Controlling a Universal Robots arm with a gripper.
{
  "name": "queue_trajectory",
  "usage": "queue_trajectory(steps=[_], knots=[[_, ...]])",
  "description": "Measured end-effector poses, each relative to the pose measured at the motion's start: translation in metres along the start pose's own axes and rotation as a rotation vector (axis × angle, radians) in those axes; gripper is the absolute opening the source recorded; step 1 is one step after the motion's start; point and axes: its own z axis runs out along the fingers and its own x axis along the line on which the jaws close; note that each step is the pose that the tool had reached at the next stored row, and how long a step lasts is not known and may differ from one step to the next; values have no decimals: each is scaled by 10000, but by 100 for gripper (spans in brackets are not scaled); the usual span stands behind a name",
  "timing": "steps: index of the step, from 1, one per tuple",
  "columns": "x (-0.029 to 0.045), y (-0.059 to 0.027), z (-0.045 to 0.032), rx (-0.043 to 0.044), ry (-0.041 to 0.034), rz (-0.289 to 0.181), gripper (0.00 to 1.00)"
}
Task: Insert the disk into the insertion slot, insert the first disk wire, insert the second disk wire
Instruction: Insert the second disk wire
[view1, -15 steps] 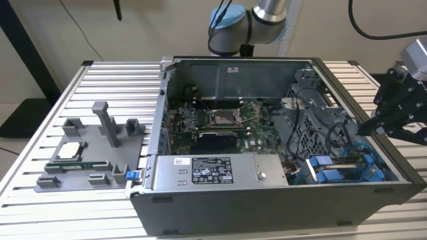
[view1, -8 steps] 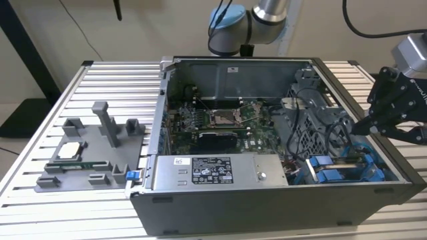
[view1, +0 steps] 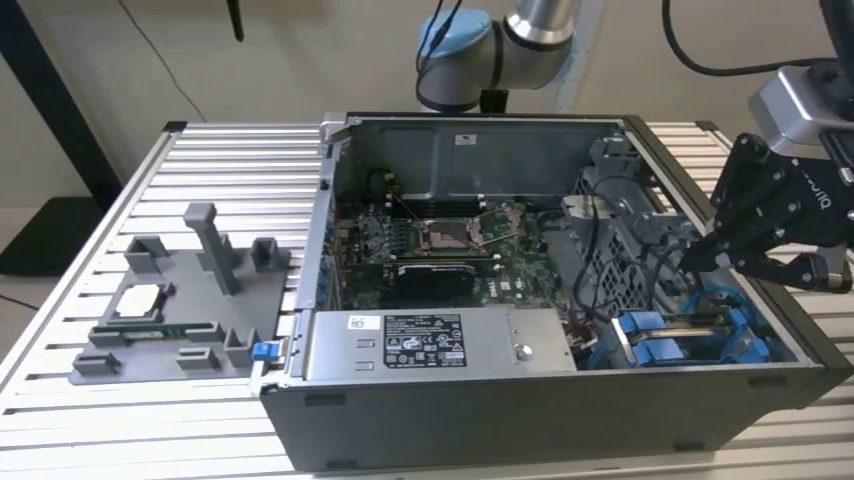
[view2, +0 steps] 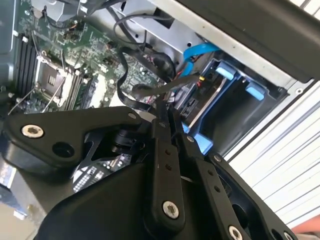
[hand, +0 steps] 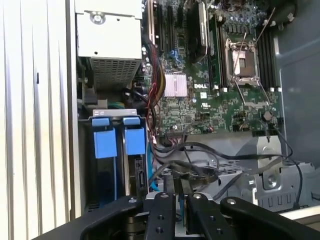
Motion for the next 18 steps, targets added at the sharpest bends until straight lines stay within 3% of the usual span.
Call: queue_trajectory(steps=[8,15,18], knots=[[18,186,24,3,35,5,0],[32,212,38,42,502,50,0],[37,219,44,156,598,14,0]])
